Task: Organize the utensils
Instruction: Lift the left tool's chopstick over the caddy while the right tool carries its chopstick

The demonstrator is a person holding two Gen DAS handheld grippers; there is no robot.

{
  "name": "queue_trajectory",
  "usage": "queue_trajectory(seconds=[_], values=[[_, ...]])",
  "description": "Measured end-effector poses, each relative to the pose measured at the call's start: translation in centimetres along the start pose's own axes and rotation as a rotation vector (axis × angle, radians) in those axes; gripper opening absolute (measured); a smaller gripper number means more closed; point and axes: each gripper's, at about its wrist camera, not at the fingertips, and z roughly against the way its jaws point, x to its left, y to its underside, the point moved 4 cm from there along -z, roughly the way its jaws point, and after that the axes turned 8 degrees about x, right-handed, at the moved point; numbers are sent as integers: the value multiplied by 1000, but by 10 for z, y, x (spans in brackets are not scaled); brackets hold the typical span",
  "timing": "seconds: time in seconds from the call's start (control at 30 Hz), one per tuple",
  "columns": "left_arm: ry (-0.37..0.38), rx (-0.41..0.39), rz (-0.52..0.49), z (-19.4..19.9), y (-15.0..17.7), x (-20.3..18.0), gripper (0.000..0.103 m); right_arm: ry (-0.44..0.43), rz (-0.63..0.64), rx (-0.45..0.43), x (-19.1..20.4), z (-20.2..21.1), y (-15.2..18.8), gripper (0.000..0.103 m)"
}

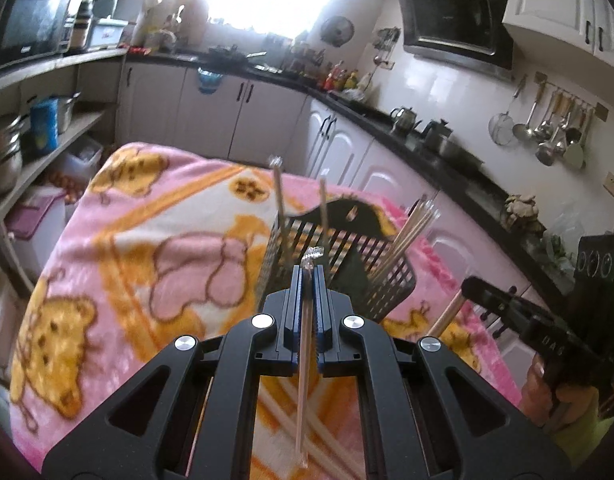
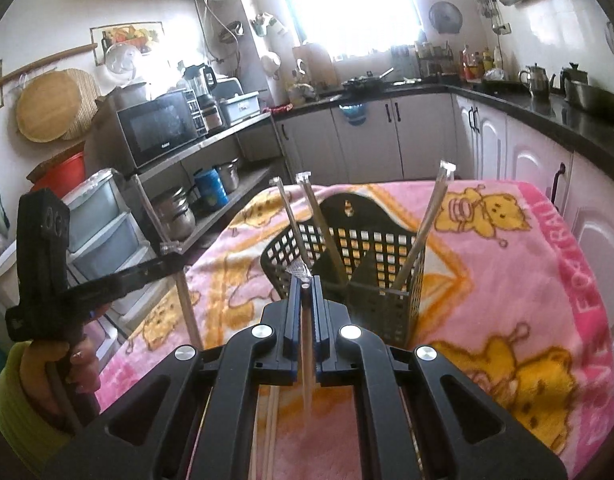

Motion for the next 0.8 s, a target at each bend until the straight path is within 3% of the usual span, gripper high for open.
queue_trajectory(seconds=[0.43,0.8], values=[[27,-134,-91,26,-77,-36,1,17,3,-125,-4,28,-53,5],[17,-199,-134,19,-122,-56,1,44,7,-200,-10,41,-95,5]])
